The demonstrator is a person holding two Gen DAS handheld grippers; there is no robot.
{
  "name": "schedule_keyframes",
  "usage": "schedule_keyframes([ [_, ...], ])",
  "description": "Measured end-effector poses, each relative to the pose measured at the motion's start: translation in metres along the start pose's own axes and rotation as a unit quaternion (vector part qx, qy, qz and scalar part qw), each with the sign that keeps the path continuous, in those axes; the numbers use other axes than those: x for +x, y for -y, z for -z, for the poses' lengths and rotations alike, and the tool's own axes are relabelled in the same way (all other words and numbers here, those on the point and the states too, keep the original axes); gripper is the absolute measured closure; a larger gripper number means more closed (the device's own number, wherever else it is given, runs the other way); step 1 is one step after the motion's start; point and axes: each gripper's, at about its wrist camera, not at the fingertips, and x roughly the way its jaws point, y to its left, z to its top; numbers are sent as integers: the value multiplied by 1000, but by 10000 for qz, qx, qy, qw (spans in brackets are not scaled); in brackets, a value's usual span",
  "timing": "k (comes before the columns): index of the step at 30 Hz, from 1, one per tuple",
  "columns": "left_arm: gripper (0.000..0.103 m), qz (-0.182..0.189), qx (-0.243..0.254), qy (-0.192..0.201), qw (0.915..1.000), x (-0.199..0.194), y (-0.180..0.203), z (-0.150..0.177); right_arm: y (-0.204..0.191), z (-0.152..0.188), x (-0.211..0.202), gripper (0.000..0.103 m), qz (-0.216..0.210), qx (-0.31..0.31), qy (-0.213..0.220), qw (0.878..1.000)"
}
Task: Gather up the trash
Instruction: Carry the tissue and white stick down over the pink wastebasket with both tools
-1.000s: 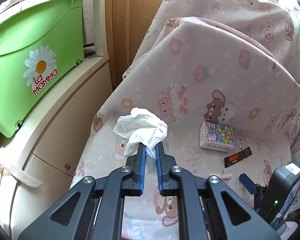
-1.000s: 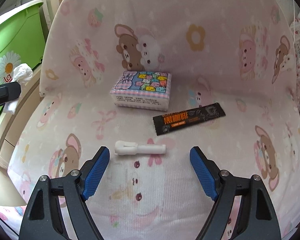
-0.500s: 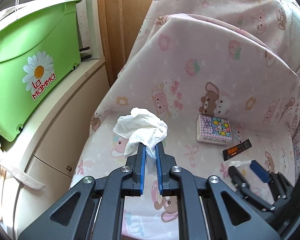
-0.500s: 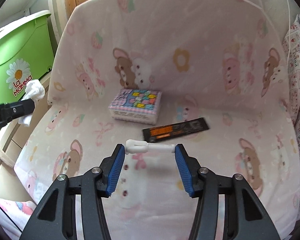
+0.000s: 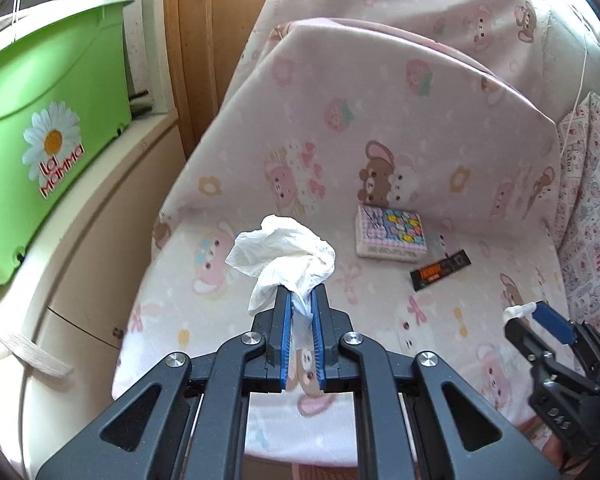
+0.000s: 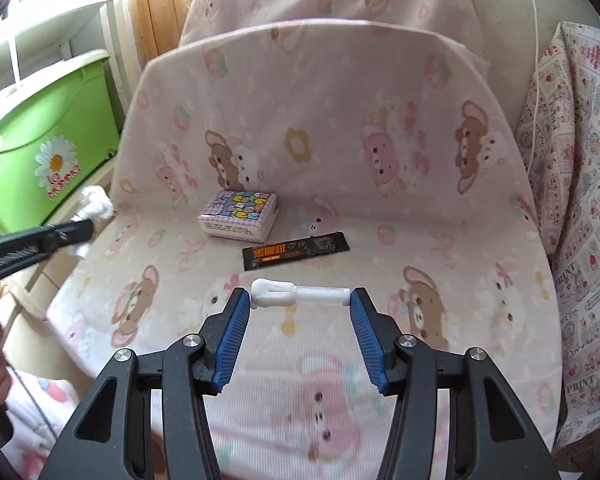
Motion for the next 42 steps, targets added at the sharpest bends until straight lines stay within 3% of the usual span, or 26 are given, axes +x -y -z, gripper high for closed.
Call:
schedule_keyframes([
  [4, 94, -223, 240, 161, 9993, -8, 7, 8, 0, 5, -22, 48, -113, 55, 181, 9998],
  [7, 94, -55, 178, 99, 9998, -13, 6, 17, 1, 13, -35, 48, -194, 152, 195, 9995],
  [11, 94, -157, 395, 62, 9991, -19, 16, 37, -5, 27, -50, 48, -58, -18, 221, 9997],
  [21, 94, 215, 376, -149, 9990, -37, 30, 76, -21, 51, -72, 48, -335, -242, 152, 9990],
  [25, 94, 463, 298, -401, 9977, -39, 31, 92, -25, 60, -74, 48, -493, -281, -10, 9984],
  [29, 94, 460, 452, -672, 9957, -36, 36, 107, -27, 71, -71, 48, -618, -335, -247, 9972],
  [35, 94, 678, 597, -1457, 9852, -15, 40, 125, -28, 84, -55, 48, -681, -464, -759, 9937],
  [42, 92, 540, 736, -2018, 9752, 4, 40, 145, -31, 99, -38, 48, -767, -570, -1211, 9880],
])
